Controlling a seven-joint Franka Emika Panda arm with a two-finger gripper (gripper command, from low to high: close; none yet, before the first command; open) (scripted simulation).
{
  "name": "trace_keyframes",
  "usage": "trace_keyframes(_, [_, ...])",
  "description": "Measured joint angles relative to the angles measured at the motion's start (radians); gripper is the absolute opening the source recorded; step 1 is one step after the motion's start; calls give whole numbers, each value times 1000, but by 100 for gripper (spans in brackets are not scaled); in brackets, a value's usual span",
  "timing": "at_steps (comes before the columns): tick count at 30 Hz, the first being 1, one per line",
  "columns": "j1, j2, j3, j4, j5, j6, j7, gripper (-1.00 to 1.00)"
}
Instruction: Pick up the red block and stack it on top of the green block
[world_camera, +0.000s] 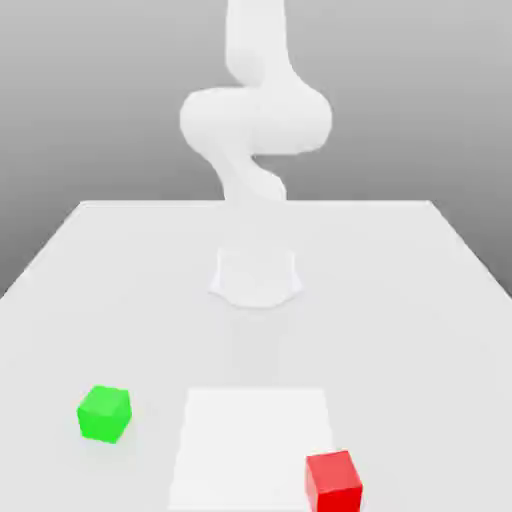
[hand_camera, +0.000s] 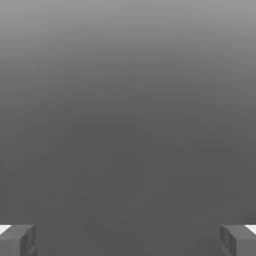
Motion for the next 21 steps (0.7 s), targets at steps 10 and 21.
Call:
trace_keyframes(10, [-23, 370, 77, -38, -79, 121, 50, 0])
trace_keyframes(21, [1, 766, 112, -80, -109, 256, 65, 0])
